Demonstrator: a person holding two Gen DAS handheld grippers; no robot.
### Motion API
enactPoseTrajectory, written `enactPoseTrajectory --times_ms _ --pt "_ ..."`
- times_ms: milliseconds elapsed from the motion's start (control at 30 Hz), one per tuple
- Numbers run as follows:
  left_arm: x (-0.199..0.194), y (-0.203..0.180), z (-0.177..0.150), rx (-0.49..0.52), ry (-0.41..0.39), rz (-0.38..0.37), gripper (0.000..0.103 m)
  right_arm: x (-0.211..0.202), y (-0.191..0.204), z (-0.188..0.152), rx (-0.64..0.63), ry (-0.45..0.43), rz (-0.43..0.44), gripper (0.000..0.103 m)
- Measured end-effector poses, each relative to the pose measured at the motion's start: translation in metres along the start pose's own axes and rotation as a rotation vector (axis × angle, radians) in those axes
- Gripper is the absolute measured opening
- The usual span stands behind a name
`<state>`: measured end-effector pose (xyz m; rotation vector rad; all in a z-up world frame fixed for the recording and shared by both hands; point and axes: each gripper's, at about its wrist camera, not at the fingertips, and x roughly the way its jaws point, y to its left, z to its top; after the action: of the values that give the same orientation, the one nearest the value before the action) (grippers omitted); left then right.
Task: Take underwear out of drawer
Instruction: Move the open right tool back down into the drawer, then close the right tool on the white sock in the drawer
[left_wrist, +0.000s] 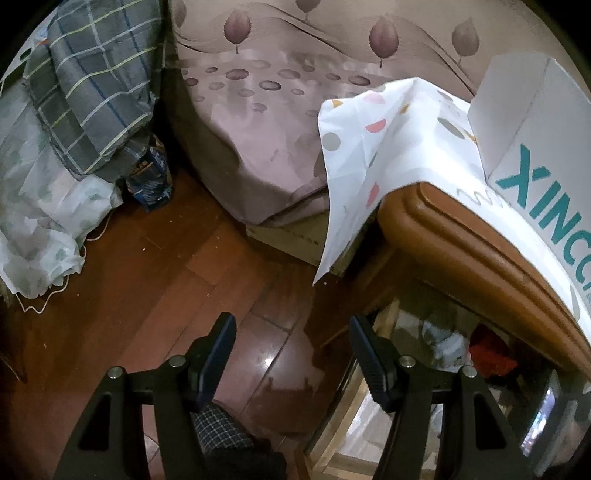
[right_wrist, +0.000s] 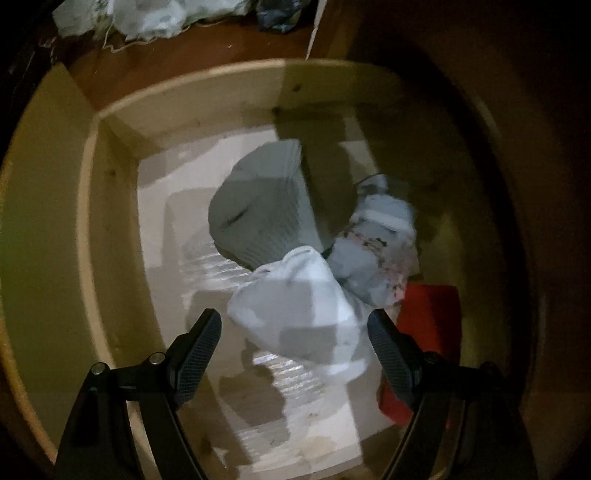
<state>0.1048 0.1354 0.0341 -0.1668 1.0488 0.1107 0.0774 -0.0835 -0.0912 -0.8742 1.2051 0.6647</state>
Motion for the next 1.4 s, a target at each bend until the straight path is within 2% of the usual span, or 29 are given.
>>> enactPoseTrajectory --times_ms 167,433,600,700,800,933,1133,1233,1267,1400 --pt "0.005 -0.008 -0.001 0.026 0.01 0.013 0.065 0.014 -0.001 0.004 -0.045 -0.012 -0.015 0.083" --pt "0.011 -0.012 -0.003 0.054 0.023 0.024 0.065 0.036 -0.007 -0.002 -0.008 -0.017 0.01 0.083" --pt "0.013 -0.016 -0.005 0.07 0.027 0.023 0.065 0.035 -0.02 -0.015 0.128 -0.019 0.059 0.067" --pt "0.013 -0.019 -0.006 0.088 0.024 0.025 0.065 0.035 -0.027 -0.028 0.217 -0.003 0.078 0.065" --pt "0.014 -0.026 -0.008 0.112 0.028 0.016 0.065 0.035 -0.03 -0.041 0.281 0.043 0.089 0.064" --pt "0.016 -0.036 -0.012 0.162 0.04 0.006 0.065 0.037 -0.038 -0.06 0.388 0.161 0.095 0.062" --pt "0.02 -0.062 -0.025 0.288 0.059 -0.055 0.065 0.044 -0.064 -0.092 0.624 0.322 0.157 0.06" --pt "0.021 -0.075 -0.033 0.343 0.076 -0.086 0.065 0.045 -0.071 -0.109 0.733 0.378 0.165 0.059" --pt "0.022 -0.081 -0.036 0.37 0.084 -0.093 0.065 0.046 -0.073 -0.115 0.763 0.391 0.167 0.056" --pt "0.029 -0.095 -0.046 0.433 0.112 -0.113 0.065 0.039 -0.071 -0.123 0.838 0.409 0.172 0.056"
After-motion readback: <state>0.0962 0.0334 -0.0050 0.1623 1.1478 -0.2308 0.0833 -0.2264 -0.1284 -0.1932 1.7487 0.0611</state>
